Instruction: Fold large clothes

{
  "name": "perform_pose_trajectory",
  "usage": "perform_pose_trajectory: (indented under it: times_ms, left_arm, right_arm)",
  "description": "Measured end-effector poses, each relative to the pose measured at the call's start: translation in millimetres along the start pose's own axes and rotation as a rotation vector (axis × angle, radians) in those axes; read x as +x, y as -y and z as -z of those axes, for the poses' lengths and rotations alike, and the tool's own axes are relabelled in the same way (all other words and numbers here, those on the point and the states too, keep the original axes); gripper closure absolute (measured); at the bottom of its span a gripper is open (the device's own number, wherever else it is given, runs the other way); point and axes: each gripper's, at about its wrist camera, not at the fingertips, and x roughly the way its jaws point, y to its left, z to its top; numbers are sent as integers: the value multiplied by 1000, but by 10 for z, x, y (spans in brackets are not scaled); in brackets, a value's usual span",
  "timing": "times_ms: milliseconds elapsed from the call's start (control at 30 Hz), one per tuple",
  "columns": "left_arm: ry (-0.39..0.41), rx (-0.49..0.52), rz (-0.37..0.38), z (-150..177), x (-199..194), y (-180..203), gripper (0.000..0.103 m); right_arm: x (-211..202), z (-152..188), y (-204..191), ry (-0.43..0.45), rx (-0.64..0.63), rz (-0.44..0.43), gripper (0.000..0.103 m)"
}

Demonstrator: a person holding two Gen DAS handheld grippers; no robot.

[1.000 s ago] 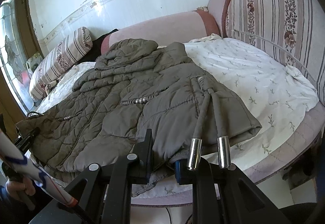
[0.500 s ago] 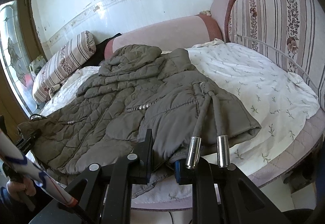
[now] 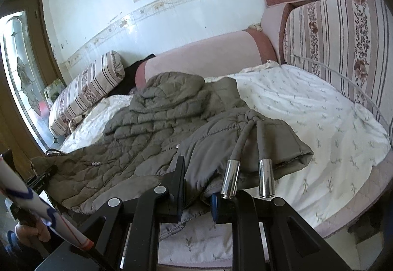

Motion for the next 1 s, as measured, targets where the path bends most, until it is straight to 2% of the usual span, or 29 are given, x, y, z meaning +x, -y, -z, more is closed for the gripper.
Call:
perform_pose_trajectory:
  times_ms: [267, 400, 567, 700, 767, 967, 1000]
  left_arm:
    - [30, -9, 6, -419, -11, -1, 81]
    - [54, -36, 17, -852, 60, -8, 81]
    - [72, -62, 43, -1450, 266, 53, 81]
    - [64, -90, 62, -1895, 590, 111, 80]
    - [62, -104, 47, -2098, 801, 131, 78]
    - [45, -110, 12, -2692, 1578, 183, 63]
    - [42, -105, 3, -2808, 1729, 179, 54]
  right_arm:
    - [10, -460, -85, 37, -10, -33, 86]
    - [77, -825, -85, 62, 7, -61, 86]
    - [295, -1332, -115, 89, -3, -50, 86]
    - [663, -1783, -105, 93, 17, -30, 86]
    - [945, -2010, -87, 85, 26, -18, 86]
    - [1918, -2570, 79, 24, 80, 12, 86]
    - [2085, -2639, 81, 12, 83, 23, 86]
